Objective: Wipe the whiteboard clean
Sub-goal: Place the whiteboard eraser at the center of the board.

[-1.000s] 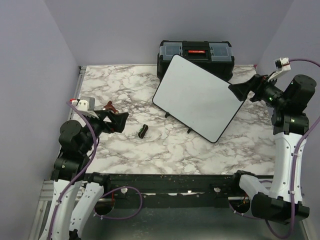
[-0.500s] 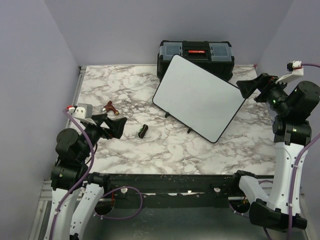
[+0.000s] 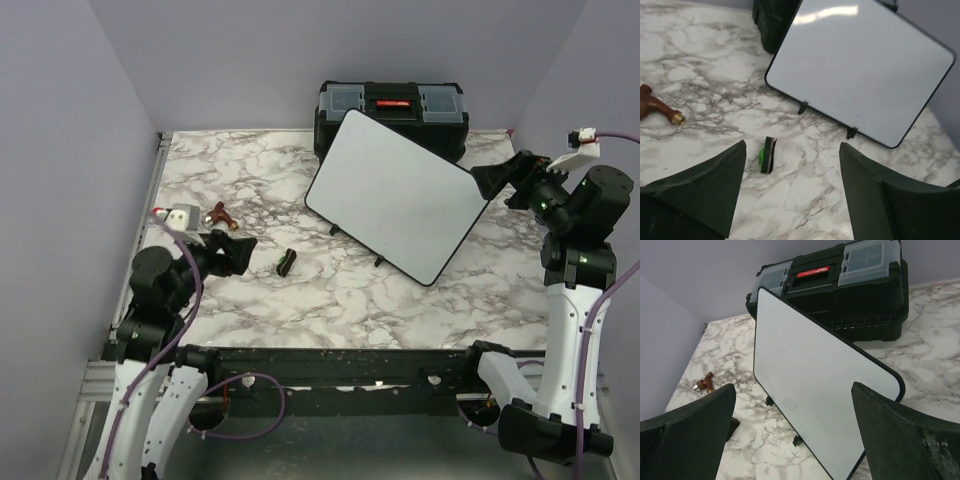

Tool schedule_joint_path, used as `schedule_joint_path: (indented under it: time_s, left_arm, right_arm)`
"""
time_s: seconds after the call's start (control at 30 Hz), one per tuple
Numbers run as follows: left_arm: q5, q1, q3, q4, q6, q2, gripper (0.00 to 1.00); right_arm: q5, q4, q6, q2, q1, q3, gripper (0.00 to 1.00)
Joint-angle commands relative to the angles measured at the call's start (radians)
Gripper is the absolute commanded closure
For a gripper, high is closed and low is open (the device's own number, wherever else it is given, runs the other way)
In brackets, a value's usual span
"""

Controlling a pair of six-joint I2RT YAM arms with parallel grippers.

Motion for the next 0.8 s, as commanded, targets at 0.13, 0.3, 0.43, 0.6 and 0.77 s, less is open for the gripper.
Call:
schedule_joint_path:
  time_s: [0.13, 0.3, 0.43, 0.6, 0.77]
  left_arm:
    - [-0.047, -0.092, 0.021, -0.102, -0.030, 0.589, 0.62]
    - [-0.448, -0.229, 0.163, -0.142, 0.007, 0.891, 0.62]
    - [-0.512, -0.224, 0.222, -0.109, 0.022, 1.052, 0.65]
    - [-0.474, -0.227, 0.247, -0.078, 0.039, 1.159, 0.71]
    - [-0.301, -0.255, 0.236, -0.037, 0.047, 1.168, 0.75]
  right_arm:
    - [-0.052, 0.063, 0.032, -0.038, -0.004, -0.107, 0.00]
    - [-0.058, 0.065, 0.033, -0.036, -0.004, -0.104, 0.00]
    - [-0.051, 0.046, 0.020, -0.054, -0.004, -0.094, 0.00]
    - [-0.046, 0.036, 0.019, -0.061, -0.004, -0.088, 0.00]
    - [-0.049, 0.035, 0.020, -0.052, -0.004, -0.082, 0.00]
